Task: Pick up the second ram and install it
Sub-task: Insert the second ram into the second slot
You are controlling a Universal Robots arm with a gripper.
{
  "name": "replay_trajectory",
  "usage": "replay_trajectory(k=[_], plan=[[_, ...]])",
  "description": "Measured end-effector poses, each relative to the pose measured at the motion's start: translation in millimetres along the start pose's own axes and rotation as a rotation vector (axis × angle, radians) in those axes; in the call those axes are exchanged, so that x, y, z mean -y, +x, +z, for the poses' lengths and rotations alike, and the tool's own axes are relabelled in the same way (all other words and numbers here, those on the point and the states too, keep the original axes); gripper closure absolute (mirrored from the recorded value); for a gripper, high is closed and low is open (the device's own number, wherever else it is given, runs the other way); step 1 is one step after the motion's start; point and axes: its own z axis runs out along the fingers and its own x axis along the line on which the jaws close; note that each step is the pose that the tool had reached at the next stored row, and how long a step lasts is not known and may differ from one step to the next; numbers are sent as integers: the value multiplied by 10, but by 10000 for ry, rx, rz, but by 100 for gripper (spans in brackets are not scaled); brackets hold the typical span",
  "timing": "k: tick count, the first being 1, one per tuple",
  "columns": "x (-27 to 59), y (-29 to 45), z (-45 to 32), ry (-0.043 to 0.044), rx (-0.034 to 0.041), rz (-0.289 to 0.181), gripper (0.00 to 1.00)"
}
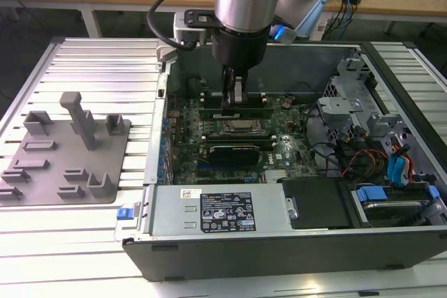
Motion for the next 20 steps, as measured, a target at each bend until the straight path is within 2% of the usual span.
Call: replay_trajectory(k=[5,10,20], plan=[[0,-4,32,0,33,2,90],[5,-6,133,1,56,1,90],[10,-9,240,1,68,0,90]])
